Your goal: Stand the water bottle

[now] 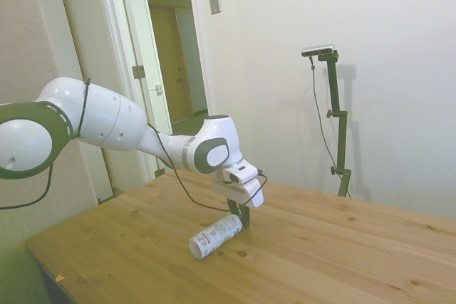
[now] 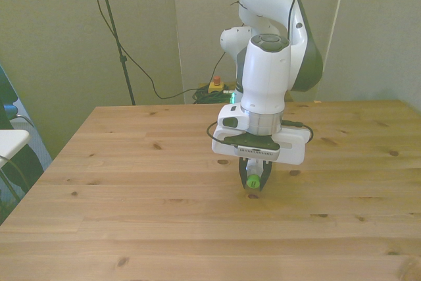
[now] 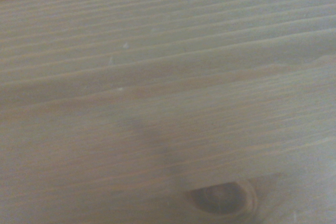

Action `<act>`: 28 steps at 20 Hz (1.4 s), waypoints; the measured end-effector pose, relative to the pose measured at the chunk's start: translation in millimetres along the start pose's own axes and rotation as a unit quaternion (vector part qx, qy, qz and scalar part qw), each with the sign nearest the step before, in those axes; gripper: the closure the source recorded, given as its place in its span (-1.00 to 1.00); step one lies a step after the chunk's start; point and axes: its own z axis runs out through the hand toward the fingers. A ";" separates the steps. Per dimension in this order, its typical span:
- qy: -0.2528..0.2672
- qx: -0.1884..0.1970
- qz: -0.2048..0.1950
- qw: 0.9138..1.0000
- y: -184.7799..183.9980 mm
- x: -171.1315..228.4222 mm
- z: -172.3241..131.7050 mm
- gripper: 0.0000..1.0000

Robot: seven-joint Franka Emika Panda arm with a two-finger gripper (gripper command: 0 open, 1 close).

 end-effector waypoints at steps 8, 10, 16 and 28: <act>0.070 0.124 0.092 0.986 -4.8 4.8 -95.0 1.00; 0.105 0.154 0.114 0.976 5.5 13.5 -114.4 1.00; 0.222 0.210 0.164 0.938 44.2 32.2 -153.7 1.00; 0.362 0.275 0.204 0.867 49.9 61.8 -158.9 1.00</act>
